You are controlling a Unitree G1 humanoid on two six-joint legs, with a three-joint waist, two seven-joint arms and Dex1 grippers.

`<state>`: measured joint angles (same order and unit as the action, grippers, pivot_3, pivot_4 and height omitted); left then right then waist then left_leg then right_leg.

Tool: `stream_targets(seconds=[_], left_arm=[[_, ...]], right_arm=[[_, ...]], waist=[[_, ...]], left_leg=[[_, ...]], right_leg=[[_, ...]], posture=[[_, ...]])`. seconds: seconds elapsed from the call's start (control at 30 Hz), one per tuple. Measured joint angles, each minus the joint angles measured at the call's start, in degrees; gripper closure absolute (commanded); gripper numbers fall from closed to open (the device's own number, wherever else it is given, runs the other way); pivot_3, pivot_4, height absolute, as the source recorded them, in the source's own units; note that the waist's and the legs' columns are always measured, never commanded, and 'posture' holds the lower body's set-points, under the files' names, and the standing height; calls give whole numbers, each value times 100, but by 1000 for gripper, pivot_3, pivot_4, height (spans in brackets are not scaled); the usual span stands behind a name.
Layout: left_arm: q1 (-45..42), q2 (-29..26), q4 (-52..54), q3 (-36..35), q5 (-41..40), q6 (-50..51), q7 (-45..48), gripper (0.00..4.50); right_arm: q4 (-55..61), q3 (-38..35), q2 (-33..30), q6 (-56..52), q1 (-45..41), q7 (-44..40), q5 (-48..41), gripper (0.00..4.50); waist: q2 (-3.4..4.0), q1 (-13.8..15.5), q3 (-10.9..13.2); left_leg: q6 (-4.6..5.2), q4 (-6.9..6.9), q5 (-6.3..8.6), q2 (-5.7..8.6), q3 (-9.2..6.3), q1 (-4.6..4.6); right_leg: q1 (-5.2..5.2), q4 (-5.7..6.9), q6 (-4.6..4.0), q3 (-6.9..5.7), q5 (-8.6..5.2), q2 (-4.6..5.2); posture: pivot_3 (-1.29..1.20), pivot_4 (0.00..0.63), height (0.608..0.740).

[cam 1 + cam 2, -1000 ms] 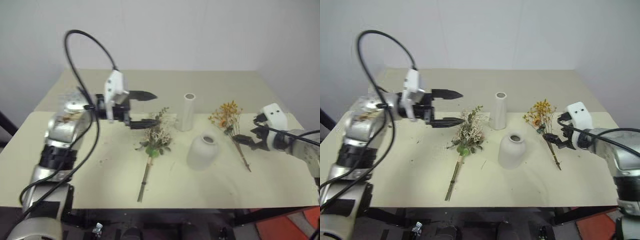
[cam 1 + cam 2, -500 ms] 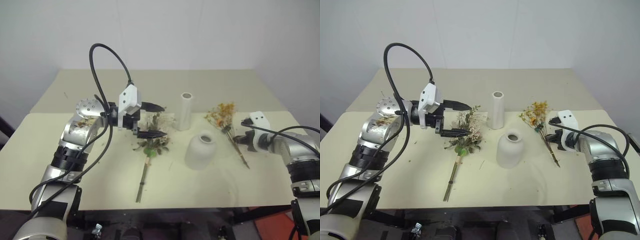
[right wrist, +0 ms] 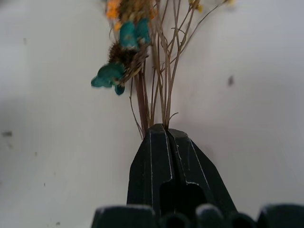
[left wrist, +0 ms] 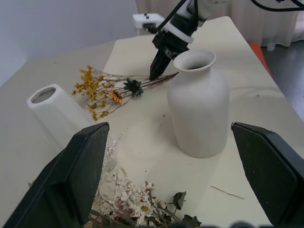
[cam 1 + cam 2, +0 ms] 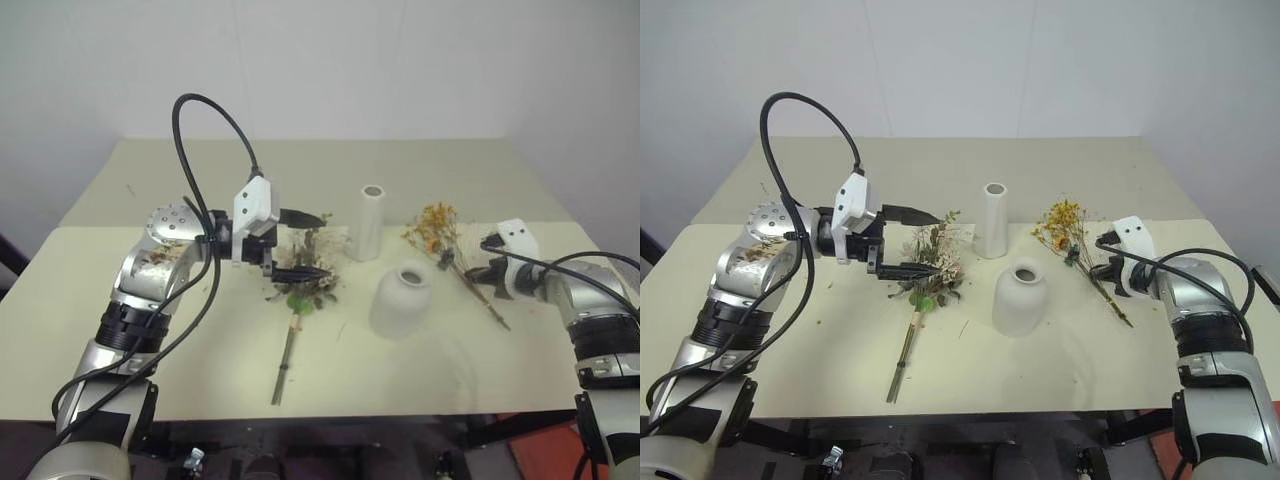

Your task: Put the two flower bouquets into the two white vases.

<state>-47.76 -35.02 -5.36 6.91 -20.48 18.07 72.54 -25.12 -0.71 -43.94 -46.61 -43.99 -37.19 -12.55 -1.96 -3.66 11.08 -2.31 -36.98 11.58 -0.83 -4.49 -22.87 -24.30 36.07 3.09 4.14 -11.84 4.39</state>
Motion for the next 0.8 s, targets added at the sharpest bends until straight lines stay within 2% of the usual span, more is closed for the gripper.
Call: stream_targets(seconds=[0.17,0.37,0.53,0.67,0.8], left_arm=[[19,-11,-13,-55,1,10,-31,0],[23,-18,-99,-78,7,-10,-32,0],[7,33,-244,-77,14,-50,-34,0],[1,37,-249,-84,11,-49,-83,0],[-27,197,-240,-364,-166,73,-392,0]], right_arm=[[1520,-907,-17,-437,407,397,-290,4493],[2528,-1701,543,-356,494,1135,-502,4493],[2317,-2101,1446,690,-27,1750,-657,4493],[1726,-2040,1914,1854,-499,1723,-672,4493],[665,-1726,2320,3126,-1007,1506,-538,4493]], waist=[[0,9,0],[0,-19,0],[3,-35,2],[4,-36,2],[6,-49,3]], left_leg=[[0,0,0,0,-2,-1],[0,0,0,-1,-2,4],[0,2,0,-1,-2,2],[0,2,0,0,-2,1],[0,2,0,-1,-3,4]], right_leg=[[1,0,1,-1,0,0],[3,3,1,0,0,-2],[-1,3,-1,1,1,-2],[0,1,-1,1,3,0],[-2,6,-3,0,4,-2]], posture=[[0,150,740],[0,150,740],[0,150,740],[0,150,740],[0,150,740]])
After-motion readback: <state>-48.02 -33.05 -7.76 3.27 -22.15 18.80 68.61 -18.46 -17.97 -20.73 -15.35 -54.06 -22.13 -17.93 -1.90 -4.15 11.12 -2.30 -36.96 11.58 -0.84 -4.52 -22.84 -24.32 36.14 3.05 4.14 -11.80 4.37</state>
